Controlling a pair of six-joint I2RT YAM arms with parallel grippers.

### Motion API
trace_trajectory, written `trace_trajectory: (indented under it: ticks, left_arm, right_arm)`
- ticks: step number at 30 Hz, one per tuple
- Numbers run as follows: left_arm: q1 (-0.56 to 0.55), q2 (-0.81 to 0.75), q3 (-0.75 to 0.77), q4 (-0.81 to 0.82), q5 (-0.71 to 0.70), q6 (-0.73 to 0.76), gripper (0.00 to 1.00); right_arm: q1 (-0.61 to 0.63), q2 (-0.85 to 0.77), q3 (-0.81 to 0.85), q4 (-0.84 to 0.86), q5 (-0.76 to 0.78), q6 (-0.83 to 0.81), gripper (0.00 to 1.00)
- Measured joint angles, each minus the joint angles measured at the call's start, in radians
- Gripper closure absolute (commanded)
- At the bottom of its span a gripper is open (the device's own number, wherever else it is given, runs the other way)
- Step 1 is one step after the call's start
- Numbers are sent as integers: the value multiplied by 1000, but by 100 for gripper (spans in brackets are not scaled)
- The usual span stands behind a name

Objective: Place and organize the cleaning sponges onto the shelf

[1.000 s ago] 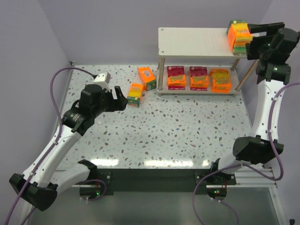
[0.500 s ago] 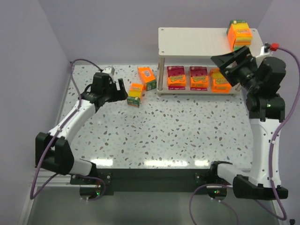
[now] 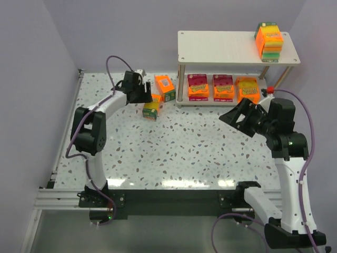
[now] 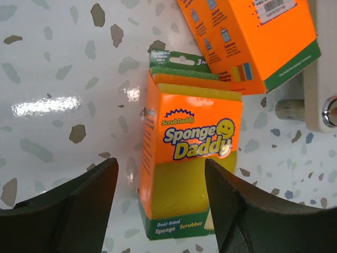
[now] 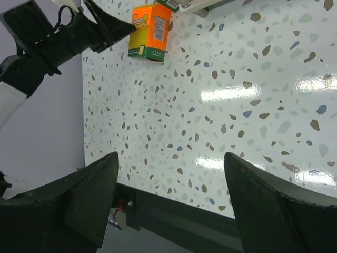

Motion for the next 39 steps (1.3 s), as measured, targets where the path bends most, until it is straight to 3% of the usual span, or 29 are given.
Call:
trace_trajectory:
  ticks: [4, 9, 19, 24, 28, 33, 35, 39]
  left_arm:
    - [0, 73, 29, 6, 6, 23, 48]
    - [1, 56, -13, 66, 77, 80, 71]
    - [8, -230, -417, 143, 328, 194, 87]
    - [-23, -356, -550, 78, 471, 263, 85]
    - [-165, -388, -570, 10, 575, 351, 82]
    - [-336, -294, -470, -117, 674, 474, 69]
    - [-375, -255, -420, -154, 676, 501, 67]
    - [-406, -198, -300, -219, 641, 542, 52]
  right_arm:
    - [6, -3, -3, -8, -1, -21, 16]
    - [21, 21, -15, -7, -2, -35, 16]
    - [45, 61, -54, -6, -2, -54, 17]
    - [56, 100, -75, -2, -10, -86, 18]
    - [69, 159, -106, -8, -29, -141, 18]
    - [129, 249, -121, -56, -28, -240, 18]
    - [170, 277, -121, -78, -17, -276, 19]
    - [254, 293, -128, -91, 2, -320, 20]
